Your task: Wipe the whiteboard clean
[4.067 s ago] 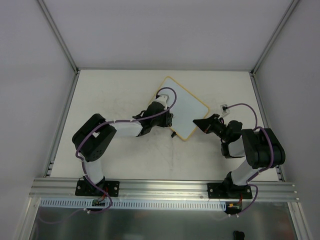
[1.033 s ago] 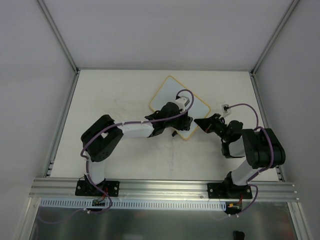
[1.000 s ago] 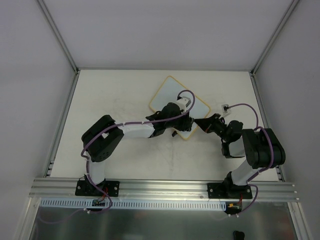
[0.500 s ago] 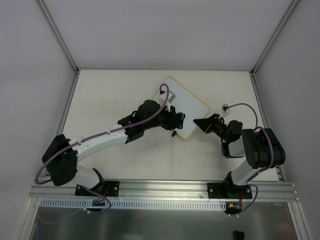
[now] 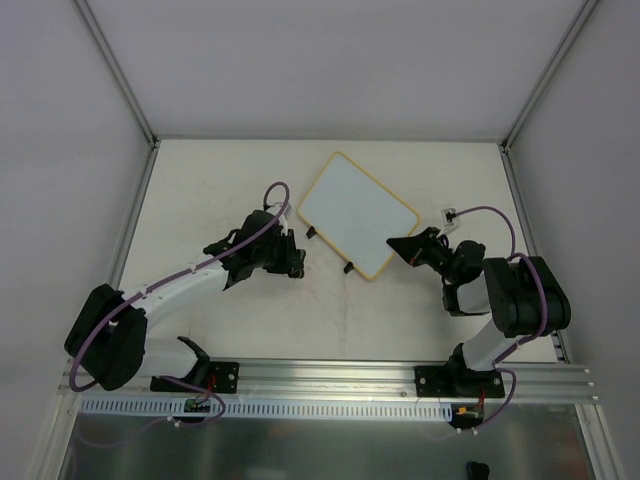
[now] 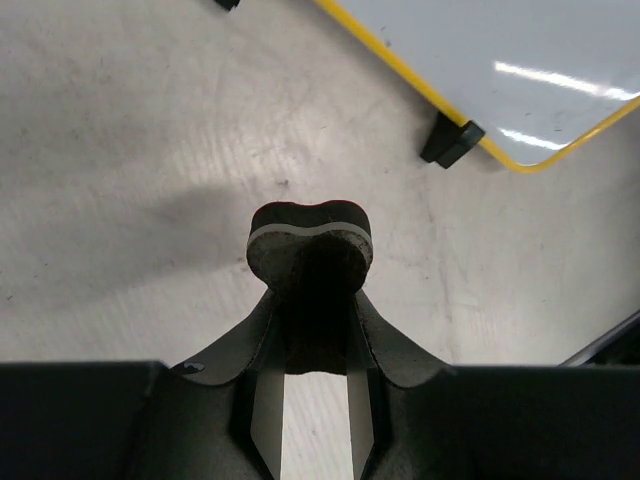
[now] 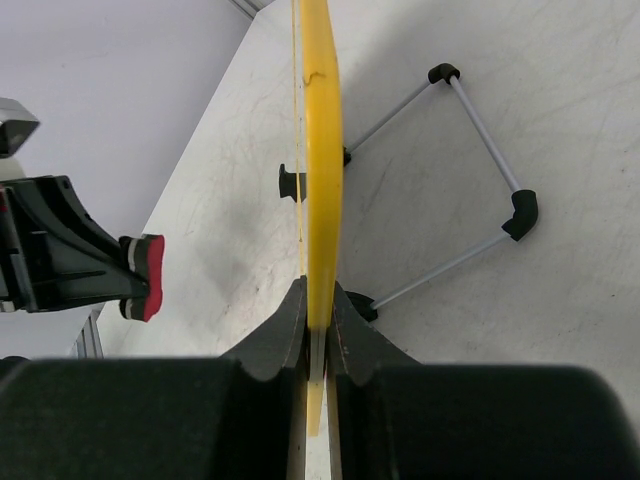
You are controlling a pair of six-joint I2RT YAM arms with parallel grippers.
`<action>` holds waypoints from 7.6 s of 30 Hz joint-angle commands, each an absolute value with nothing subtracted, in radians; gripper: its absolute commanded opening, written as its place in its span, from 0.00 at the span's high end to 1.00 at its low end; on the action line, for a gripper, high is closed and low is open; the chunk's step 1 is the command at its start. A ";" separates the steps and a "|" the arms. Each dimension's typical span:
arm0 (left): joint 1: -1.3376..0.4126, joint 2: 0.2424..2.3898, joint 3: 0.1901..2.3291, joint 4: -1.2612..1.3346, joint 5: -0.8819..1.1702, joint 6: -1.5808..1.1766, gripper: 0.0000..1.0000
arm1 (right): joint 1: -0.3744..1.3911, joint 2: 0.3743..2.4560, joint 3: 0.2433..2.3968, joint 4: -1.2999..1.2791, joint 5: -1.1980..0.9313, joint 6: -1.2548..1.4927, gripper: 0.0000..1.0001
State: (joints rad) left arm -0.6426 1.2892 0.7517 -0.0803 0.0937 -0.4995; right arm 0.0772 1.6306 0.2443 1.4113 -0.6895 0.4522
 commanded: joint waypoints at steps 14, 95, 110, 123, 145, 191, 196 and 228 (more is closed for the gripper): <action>-0.621 1.440 0.863 -0.186 0.063 -0.499 1.00 | 0.097 1.649 0.244 1.532 -0.716 0.354 1.00; -0.652 1.505 0.982 -0.367 0.096 -0.403 1.00 | 0.097 1.644 0.244 1.532 -0.723 0.362 1.00; -0.549 1.367 0.713 -0.328 0.046 -0.534 0.98 | 0.097 1.638 0.249 1.532 -0.724 0.367 1.00; -0.528 1.417 0.706 -0.319 0.075 -0.520 0.66 | 0.095 1.632 0.250 1.532 -0.727 0.367 1.00; -0.519 1.200 0.638 -0.330 0.020 -0.520 0.01 | 0.094 1.635 0.244 1.531 -0.719 0.365 0.93; -0.520 0.819 0.552 -0.359 -0.173 -0.469 0.01 | 0.012 1.204 0.028 1.522 -0.776 0.578 0.02; -0.520 0.784 0.525 -0.353 -0.192 -0.469 0.01 | 0.012 1.164 -0.032 1.517 -0.819 0.621 0.01; -0.520 0.232 0.331 -0.172 -0.212 -0.428 0.01 | 0.021 0.261 0.020 0.376 -0.684 0.224 0.01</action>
State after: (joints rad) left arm -0.5282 0.2966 0.3485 -0.2047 -0.1921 -0.4534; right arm 0.0185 0.2718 0.0444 0.3740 -0.6979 0.2481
